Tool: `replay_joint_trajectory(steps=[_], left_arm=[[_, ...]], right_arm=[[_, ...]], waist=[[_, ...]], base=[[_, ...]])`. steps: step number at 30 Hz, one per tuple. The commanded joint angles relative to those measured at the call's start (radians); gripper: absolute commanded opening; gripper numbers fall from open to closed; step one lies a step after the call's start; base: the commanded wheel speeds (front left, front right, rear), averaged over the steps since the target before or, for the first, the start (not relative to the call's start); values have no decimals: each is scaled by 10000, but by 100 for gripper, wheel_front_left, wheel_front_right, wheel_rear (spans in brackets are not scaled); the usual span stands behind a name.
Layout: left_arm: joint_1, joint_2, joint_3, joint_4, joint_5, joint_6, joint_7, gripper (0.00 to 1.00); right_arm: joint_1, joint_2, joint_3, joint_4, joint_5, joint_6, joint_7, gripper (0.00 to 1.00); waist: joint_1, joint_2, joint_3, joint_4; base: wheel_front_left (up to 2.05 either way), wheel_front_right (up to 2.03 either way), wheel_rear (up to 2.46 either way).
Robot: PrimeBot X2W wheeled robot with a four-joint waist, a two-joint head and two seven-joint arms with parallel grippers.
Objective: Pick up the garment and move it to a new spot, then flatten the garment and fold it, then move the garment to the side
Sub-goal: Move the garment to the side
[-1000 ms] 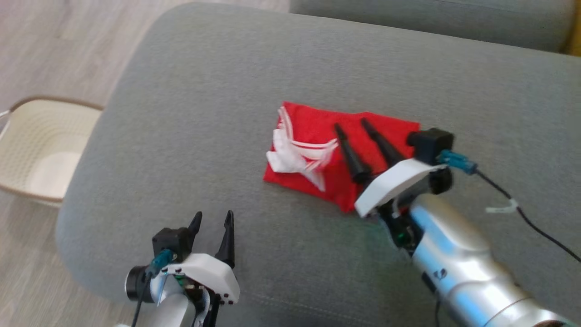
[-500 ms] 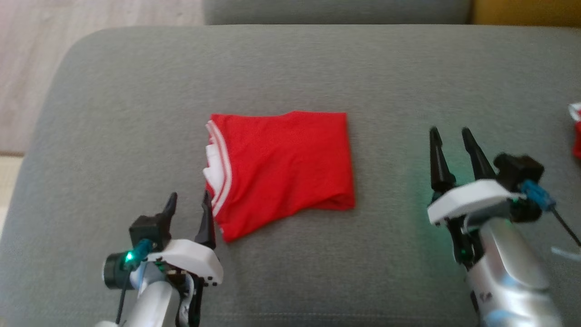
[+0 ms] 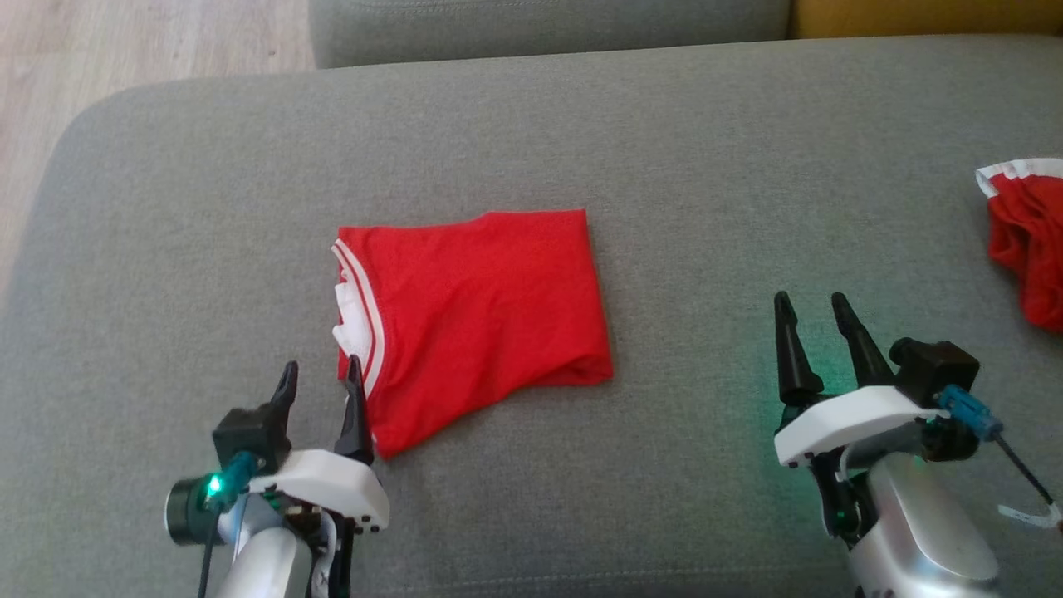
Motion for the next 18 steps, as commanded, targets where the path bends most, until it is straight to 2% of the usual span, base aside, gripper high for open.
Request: replay_joint_trajectory(steps=[1, 10, 14, 18], left_arm=[[-288, 116, 299, -351, 55, 12, -124, 100], [-354, 116, -114, -382, -32, -68, -124, 100], [-396, 116, -472, -362, -146, -108, -124, 100], [-376, 116, -781, -324, -250, -84, -124, 100]], right_arm=[[-318, 117, 336, -330, 42, -9, -108, 100], [-1132, 117, 1728, 298, 568, -9, -108, 100], [-1766, 118, 2399, 1085, 784, -9, -95, 100], [-2258, 118, 2652, 2162, 1141, -9, 40, 100]], waist=[[0, -1, 59, 87], [0, -1, 322, 872], [0, -1, 433, 1524], [0, -1, 516, 2183]], base=[[0, 0, 0], [0, 0, 0], [0, 0, 0], [0, 0, 0]])
